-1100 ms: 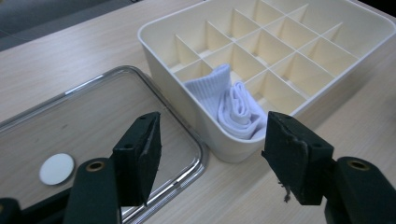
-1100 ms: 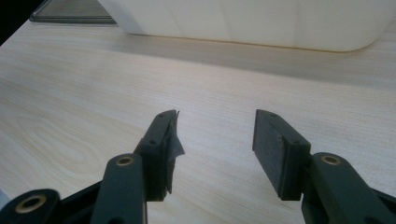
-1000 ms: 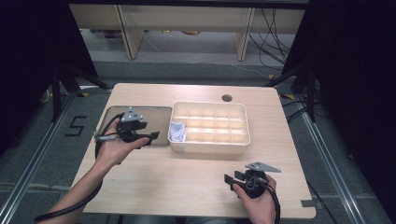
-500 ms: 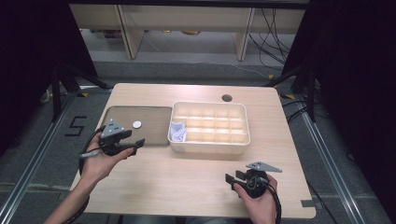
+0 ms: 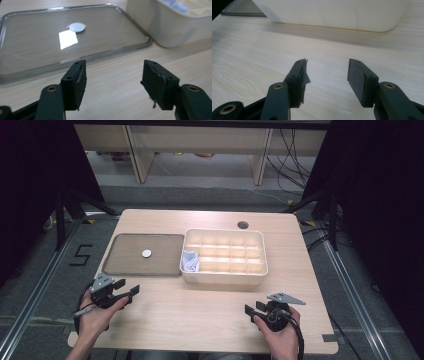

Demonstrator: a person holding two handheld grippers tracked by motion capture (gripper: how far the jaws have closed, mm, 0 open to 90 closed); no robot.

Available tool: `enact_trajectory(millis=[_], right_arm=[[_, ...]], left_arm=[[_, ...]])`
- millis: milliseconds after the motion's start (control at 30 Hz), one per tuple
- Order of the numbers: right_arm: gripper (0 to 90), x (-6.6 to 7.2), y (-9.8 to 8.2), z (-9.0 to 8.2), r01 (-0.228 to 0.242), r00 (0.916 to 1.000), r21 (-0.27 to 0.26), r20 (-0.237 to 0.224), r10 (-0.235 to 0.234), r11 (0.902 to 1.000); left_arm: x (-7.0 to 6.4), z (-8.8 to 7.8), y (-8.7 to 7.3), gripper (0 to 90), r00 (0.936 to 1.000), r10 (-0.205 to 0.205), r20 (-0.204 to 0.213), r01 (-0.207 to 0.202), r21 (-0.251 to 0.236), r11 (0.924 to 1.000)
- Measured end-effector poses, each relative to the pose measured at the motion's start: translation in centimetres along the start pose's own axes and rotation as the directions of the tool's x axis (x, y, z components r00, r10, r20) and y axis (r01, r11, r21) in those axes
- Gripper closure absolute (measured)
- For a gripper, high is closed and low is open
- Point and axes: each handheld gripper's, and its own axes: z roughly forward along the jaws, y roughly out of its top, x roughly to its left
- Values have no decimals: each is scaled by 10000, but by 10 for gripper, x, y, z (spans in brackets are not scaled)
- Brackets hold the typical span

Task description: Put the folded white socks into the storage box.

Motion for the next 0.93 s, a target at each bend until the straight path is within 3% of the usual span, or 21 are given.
enact_trajectory(millis=[33, 100, 133, 167, 233, 267, 333, 533, 667, 833, 933], right_arm=[[503, -4, 0, 0, 347, 9994, -104, 16, -347, 9993], [503, -7, -2, 2, 366, 9993, -234, 37, -365, 9991], [503, -5, -4, 1, -73, 9999, -124, 74, 74, 9999], [503, -7, -6, 1, -114, 9998, -121, 130, 116, 9999], [503, -10, -8, 3, -36, 9998, -244, 181, 41, 9997], [503, -14, -9, 2, 352, 9989, -307, 325, -342, 9989], [503, -17, -12, 6, 305, 9994, -533, 173, -296, 9981], [503, -20, -19, 9, 358, 9993, -658, 122, -351, 9972], [503, -18, -22, 9, 449, 9989, -843, 141, -438, 9954], [503, -17, -24, 10, 652, 9978, -1430, 179, -633, 9876], [503, -16, -25, 9, 554, 9984, -1486, 20, -557, 9873]], left_arm=[[2, 0, -4, 356, 10000, -40, -64, 40, -63, 10000], [4, 1, -10, 353, 9997, -36, -233, 31, -196, 9998], [4, 2, -12, 351, 9997, -56, -227, 50, -275, 9996], [5, 2, -13, 349, 9997, -62, -241, 53, -349, 9994], [5, 3, -14, 346, 9991, 134, -400, -156, -531, 9985], [5, 3, -15, 346, 9987, 212, -461, -241, -638, 9977], [3, 6, -18, 344, 9982, 347, -493, -393, -946, 9947], [2, 7, -23, 343, 9976, 517, -465, -569, -1174, 9915], [1, 7, -23, 340, 9965, 596, -580, -657, -1095, 9918], [0, 8, -22, 340, 9960, 636, -621, -700, -1078, 9917], [0, 8, -22, 338, 9962, 582, -655, -650, -1062, 9922]])
